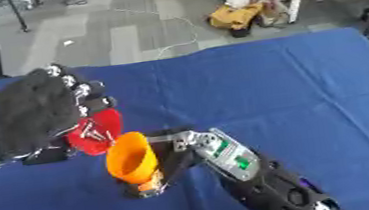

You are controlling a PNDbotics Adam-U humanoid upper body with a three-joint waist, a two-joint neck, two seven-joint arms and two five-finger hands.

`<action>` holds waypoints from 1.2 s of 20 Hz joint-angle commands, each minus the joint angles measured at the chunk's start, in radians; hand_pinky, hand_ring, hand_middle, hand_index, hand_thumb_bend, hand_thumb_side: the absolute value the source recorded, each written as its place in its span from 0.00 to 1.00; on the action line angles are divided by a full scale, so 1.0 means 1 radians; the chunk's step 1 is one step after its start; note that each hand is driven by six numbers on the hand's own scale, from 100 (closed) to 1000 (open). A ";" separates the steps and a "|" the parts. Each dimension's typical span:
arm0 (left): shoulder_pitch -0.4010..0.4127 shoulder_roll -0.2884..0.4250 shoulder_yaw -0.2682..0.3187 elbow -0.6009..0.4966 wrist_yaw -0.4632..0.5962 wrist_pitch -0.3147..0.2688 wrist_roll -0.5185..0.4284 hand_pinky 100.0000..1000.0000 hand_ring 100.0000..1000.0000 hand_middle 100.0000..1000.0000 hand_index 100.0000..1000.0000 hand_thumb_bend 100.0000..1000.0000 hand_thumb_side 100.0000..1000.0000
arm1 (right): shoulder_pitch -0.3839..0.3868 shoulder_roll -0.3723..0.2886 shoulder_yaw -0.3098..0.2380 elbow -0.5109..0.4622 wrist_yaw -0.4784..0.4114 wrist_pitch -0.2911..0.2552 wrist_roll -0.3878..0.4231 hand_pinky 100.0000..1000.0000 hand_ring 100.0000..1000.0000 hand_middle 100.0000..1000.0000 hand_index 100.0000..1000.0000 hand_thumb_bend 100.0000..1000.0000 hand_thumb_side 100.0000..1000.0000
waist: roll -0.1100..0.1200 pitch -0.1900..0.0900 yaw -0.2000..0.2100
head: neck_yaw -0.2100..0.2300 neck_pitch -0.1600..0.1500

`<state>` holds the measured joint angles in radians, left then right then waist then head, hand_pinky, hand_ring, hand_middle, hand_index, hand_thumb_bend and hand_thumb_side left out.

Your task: Pour the contents of one cup into another cup.

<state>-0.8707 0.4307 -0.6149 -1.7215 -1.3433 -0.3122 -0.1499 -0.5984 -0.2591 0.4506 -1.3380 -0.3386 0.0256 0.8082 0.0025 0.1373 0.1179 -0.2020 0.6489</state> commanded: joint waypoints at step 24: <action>-0.026 0.000 -0.011 -0.005 -0.054 -0.044 -0.002 0.22 0.23 0.22 0.66 0.44 0.00 | -0.015 -0.006 -0.012 -0.002 -0.019 0.009 0.008 0.25 0.48 0.19 0.41 0.01 0.00 | 0.004 -0.013 -0.003 | -0.006 -0.004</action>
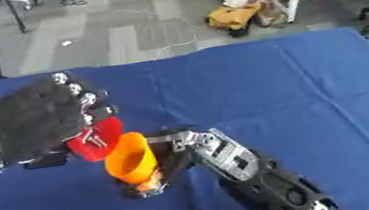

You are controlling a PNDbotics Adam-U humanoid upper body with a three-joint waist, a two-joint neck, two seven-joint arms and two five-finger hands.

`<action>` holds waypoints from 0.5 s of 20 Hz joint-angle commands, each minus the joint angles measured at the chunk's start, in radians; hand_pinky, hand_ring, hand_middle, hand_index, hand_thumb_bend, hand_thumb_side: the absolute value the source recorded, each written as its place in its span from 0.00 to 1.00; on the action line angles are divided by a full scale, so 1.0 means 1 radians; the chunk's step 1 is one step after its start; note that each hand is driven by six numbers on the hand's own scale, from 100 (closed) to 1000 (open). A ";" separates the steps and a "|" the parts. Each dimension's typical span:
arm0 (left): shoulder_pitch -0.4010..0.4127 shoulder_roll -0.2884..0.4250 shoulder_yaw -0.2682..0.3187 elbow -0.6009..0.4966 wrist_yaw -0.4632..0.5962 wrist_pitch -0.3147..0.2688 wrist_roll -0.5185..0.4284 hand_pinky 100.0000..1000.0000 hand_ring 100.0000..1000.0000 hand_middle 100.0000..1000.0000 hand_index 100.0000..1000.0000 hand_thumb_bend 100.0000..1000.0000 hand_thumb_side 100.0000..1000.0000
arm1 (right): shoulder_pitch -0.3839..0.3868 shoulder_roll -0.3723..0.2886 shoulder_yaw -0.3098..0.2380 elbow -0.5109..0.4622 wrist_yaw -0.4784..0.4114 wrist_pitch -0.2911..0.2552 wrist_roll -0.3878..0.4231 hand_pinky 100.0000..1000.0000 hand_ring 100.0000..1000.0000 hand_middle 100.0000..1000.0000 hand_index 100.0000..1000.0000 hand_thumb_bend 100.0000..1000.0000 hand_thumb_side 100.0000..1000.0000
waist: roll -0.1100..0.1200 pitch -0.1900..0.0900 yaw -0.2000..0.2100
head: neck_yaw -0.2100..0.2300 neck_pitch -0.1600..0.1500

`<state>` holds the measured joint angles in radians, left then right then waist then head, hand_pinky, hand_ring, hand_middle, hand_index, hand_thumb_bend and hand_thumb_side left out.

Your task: Pour the contents of one cup into another cup.

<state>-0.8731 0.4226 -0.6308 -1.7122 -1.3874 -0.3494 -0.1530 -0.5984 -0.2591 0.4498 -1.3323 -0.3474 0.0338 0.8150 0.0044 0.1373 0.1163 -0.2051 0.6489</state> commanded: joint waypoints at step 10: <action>-0.030 0.006 0.000 -0.031 -0.041 -0.031 -0.015 0.23 0.24 0.22 0.66 0.46 0.00 | -0.014 -0.004 -0.013 -0.004 -0.010 0.002 0.005 0.25 0.49 0.19 0.40 0.01 0.00 | 0.003 -0.012 -0.003 | -0.003 -0.004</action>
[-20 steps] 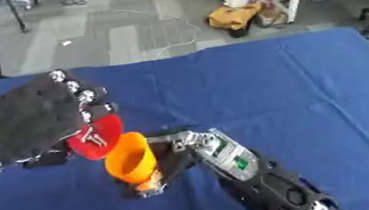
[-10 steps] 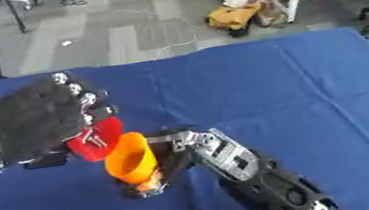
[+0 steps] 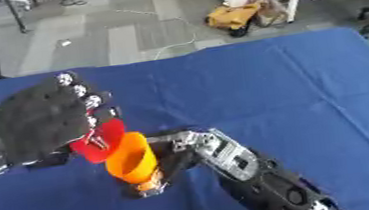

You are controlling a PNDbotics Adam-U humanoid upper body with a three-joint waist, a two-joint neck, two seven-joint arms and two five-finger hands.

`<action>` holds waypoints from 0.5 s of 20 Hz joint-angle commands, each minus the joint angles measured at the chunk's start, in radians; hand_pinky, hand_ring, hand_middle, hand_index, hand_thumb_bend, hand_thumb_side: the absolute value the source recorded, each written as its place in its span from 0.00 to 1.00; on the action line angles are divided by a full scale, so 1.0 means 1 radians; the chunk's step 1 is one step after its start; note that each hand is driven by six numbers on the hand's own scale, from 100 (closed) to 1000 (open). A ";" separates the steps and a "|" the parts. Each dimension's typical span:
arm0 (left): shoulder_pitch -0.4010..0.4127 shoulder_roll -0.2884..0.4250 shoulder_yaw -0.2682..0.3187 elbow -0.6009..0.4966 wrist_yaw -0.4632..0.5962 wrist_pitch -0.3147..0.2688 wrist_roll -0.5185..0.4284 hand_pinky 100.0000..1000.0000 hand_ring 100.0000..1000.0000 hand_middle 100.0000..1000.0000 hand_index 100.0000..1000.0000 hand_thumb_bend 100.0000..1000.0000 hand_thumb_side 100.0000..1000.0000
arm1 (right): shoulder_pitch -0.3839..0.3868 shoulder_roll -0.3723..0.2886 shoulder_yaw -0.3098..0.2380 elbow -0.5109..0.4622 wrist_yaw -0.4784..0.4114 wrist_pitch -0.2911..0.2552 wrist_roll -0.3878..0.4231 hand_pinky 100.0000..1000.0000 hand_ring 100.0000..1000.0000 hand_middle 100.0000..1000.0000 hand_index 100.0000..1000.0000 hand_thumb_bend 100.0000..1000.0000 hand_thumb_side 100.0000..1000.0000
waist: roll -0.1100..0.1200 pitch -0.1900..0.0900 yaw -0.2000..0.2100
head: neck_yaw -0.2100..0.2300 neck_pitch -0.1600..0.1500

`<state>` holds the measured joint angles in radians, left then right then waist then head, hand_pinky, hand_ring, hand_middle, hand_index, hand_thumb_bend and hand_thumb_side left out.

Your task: Pour the contents of one cup into another cup.

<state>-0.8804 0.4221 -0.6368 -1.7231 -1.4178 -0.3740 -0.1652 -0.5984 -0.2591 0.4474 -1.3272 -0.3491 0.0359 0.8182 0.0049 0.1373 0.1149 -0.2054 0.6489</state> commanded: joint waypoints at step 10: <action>-0.026 0.004 0.004 -0.024 -0.032 -0.018 -0.015 0.23 0.24 0.22 0.66 0.46 0.00 | -0.013 -0.002 -0.012 -0.007 -0.008 0.002 0.004 0.25 0.49 0.19 0.40 0.01 0.00 | 0.004 -0.012 -0.004 | -0.003 -0.003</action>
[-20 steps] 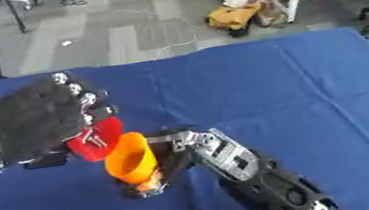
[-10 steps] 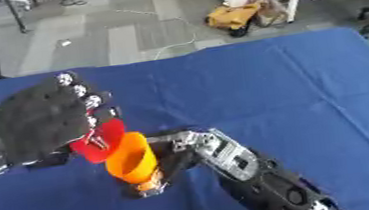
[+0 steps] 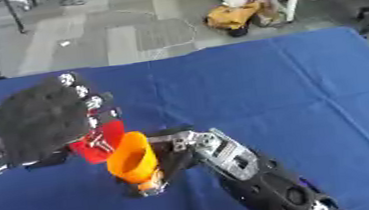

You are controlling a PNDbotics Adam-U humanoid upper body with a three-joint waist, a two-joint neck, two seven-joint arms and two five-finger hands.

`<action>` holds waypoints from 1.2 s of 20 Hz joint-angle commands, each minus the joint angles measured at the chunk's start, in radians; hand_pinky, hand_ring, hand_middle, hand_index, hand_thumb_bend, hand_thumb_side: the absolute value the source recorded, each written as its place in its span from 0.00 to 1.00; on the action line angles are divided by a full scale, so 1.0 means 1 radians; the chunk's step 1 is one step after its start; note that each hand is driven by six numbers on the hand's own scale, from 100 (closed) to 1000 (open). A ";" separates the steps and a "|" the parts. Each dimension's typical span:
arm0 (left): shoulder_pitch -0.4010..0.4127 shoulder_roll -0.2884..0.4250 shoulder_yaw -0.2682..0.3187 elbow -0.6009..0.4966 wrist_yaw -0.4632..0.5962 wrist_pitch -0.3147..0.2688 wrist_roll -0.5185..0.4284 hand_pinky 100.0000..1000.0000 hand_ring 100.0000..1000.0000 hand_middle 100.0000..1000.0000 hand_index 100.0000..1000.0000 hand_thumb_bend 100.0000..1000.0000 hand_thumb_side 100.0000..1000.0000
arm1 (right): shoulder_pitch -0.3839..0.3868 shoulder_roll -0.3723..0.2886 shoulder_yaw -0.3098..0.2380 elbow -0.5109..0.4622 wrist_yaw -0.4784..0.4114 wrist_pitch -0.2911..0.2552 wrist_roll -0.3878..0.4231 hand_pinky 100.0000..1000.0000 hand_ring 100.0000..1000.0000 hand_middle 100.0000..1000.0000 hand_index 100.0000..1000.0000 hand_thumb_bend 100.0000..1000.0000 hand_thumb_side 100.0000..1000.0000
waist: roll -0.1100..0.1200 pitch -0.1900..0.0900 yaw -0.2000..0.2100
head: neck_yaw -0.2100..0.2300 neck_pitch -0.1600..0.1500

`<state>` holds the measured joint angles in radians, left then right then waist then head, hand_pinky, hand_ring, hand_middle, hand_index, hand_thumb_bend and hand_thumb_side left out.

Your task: Pour the contents of one cup into another cup.

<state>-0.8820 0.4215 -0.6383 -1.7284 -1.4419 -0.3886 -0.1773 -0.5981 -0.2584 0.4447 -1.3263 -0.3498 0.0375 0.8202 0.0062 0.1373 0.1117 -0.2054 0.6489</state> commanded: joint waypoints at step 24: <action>-0.034 0.010 0.010 -0.028 -0.028 -0.011 -0.004 0.23 0.24 0.22 0.66 0.48 0.00 | -0.014 -0.006 -0.013 -0.004 -0.013 0.004 0.009 0.25 0.49 0.19 0.40 0.01 0.00 | 0.008 -0.013 0.001 | -0.004 -0.003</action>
<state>-0.8908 0.4214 -0.6422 -1.7364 -1.4664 -0.3973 -0.1828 -0.5980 -0.2583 0.4442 -1.3205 -0.3541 0.0426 0.8261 0.0114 0.1373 0.1114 -0.2063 0.6489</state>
